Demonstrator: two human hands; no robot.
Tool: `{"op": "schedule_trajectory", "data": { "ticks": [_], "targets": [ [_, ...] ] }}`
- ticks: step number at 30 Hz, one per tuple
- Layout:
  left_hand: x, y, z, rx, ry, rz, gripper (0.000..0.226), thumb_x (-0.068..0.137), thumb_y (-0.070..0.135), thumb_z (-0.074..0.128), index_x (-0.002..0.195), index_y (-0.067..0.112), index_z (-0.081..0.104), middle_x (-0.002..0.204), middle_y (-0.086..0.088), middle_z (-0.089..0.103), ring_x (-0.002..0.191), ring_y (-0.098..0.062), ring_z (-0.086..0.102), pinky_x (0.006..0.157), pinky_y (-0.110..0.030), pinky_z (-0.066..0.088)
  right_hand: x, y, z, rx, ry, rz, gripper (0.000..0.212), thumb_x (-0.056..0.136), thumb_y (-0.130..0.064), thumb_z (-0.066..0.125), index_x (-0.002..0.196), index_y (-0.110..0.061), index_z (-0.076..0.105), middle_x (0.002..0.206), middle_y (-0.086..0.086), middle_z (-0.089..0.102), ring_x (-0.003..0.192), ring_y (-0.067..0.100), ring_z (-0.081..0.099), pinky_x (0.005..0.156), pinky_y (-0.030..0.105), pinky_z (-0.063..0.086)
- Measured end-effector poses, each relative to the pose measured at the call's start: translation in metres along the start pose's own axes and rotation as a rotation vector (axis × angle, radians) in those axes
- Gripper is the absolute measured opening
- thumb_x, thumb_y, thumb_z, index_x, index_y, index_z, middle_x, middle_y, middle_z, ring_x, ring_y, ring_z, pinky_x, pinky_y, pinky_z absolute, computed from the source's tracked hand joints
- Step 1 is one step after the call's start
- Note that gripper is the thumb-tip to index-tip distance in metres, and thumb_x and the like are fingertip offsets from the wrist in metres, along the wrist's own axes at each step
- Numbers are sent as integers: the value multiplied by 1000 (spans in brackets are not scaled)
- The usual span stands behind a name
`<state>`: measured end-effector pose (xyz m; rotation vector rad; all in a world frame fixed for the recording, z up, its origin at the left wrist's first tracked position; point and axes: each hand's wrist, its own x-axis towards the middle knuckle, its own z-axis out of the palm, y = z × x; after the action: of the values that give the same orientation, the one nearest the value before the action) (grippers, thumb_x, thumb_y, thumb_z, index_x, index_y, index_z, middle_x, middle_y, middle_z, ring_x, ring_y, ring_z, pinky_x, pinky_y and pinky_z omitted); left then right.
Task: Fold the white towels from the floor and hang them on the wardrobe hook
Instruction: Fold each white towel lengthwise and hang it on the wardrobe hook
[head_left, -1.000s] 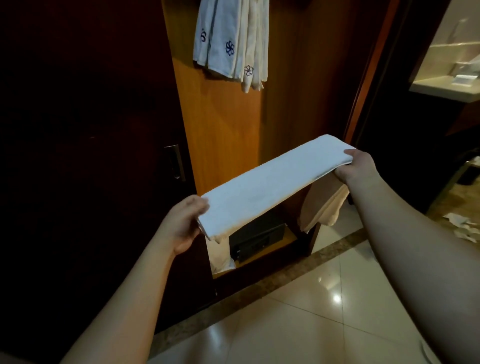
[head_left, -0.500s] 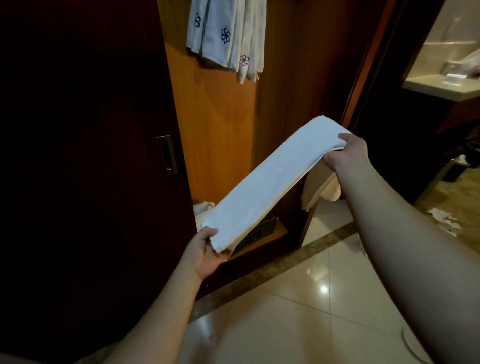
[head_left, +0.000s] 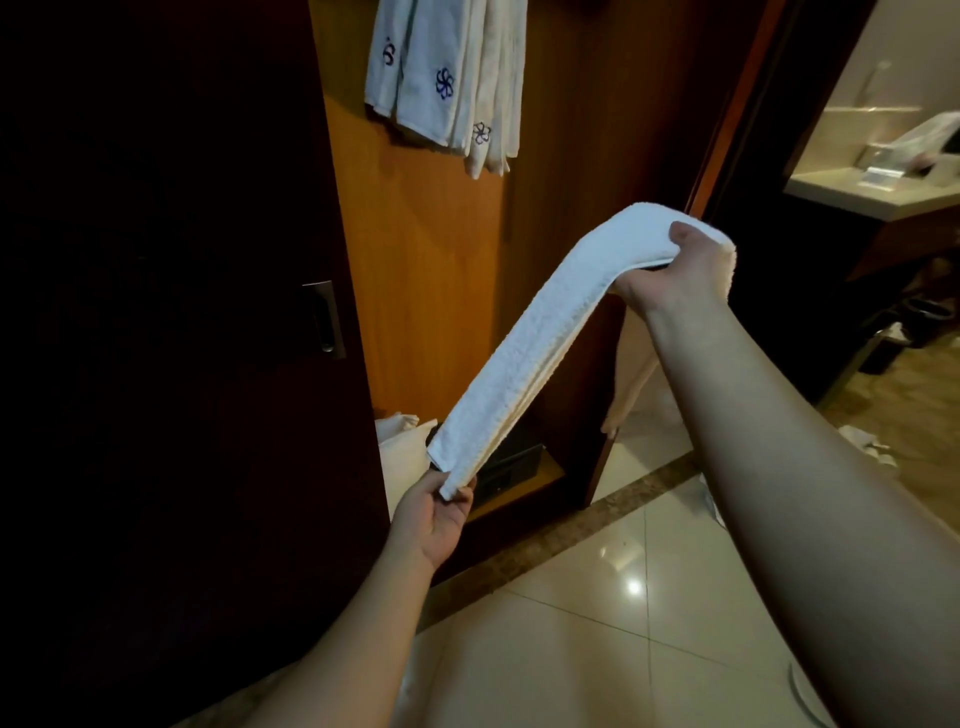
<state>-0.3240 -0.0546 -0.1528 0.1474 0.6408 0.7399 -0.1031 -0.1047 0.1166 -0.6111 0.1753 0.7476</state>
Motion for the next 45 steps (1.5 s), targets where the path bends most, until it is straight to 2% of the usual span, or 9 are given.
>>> {"op": "schedule_trajectory", "data": {
  "ticks": [6, 12, 15, 19, 23, 27, 34, 39, 45],
  "targets": [
    [24, -6, 44, 439, 159, -94, 21, 93, 1, 64, 114, 2, 65, 109, -23, 70, 89, -30, 71, 55, -28, 57, -26, 5, 22, -8, -106, -8, 16, 95, -8, 61, 99, 0, 47, 99, 24, 58, 88, 43, 63, 75, 54, 54],
    [5, 9, 102, 997, 298, 201, 16, 98, 29, 62, 102, 14, 64, 83, -4, 64, 65, -15, 57, 52, -29, 44, -29, 3, 47, 20, -172, -39, 40, 94, -10, 62, 131, -7, 46, 118, 22, 59, 99, 41, 62, 88, 55, 54],
    [-26, 13, 139, 881, 72, 267, 46, 102, 52, 47, 92, 12, 67, 64, 0, 64, 54, -14, 59, 52, -28, 46, -29, 3, 57, 2, -195, -73, 44, 94, -11, 62, 135, -7, 45, 121, 22, 61, 103, 40, 63, 84, 53, 55],
    [-58, 5, 195, 628, -405, 100, 82, 97, 72, 26, 112, 6, 71, 104, -12, 76, 96, -23, 71, 85, -35, 55, -31, 2, 76, 24, -264, -53, 36, 96, -14, 60, 128, -4, 46, 124, 22, 62, 108, 39, 62, 98, 55, 51],
    [-65, -4, 252, 553, -540, 169, 94, 92, 80, 13, 151, 11, 40, 150, -8, 51, 146, -25, 35, 120, -39, 25, -25, -1, 95, 27, -315, -24, 39, 97, -17, 58, 131, -2, 44, 131, 23, 58, 115, 40, 60, 98, 53, 49],
    [-54, -5, 295, 391, -634, 197, 100, 83, 90, 19, 153, 21, 38, 154, -8, 46, 145, -25, 37, 118, -41, 29, -12, -10, 112, 51, -377, -1, 45, 98, -19, 57, 138, -2, 45, 132, 23, 59, 114, 40, 61, 94, 52, 50],
    [-7, 15, 368, 177, -679, 368, 83, 79, 82, 50, 127, 15, 60, 131, -12, 67, 132, -30, 53, 119, -50, 31, 34, -39, 139, 61, -414, 21, 52, 94, -24, 65, 138, -10, 41, 123, 21, 57, 105, 39, 60, 92, 52, 51],
    [26, 45, 419, 185, -470, 523, 46, 98, 53, 50, 121, 15, 62, 125, -13, 68, 119, -26, 63, 116, -42, 35, 84, -63, 160, -34, -428, -46, 50, 94, -19, 66, 139, -17, 44, 127, 12, 58, 113, 30, 59, 102, 48, 51],
    [52, 79, 469, 439, -289, 784, 23, 101, 33, 51, 120, 20, 57, 116, -10, 72, 100, -20, 72, 86, -30, 50, 146, -87, 188, -269, -428, -172, 37, 94, -26, 69, 126, -19, 52, 125, 6, 59, 117, 21, 57, 108, 42, 49]
  ]
}}
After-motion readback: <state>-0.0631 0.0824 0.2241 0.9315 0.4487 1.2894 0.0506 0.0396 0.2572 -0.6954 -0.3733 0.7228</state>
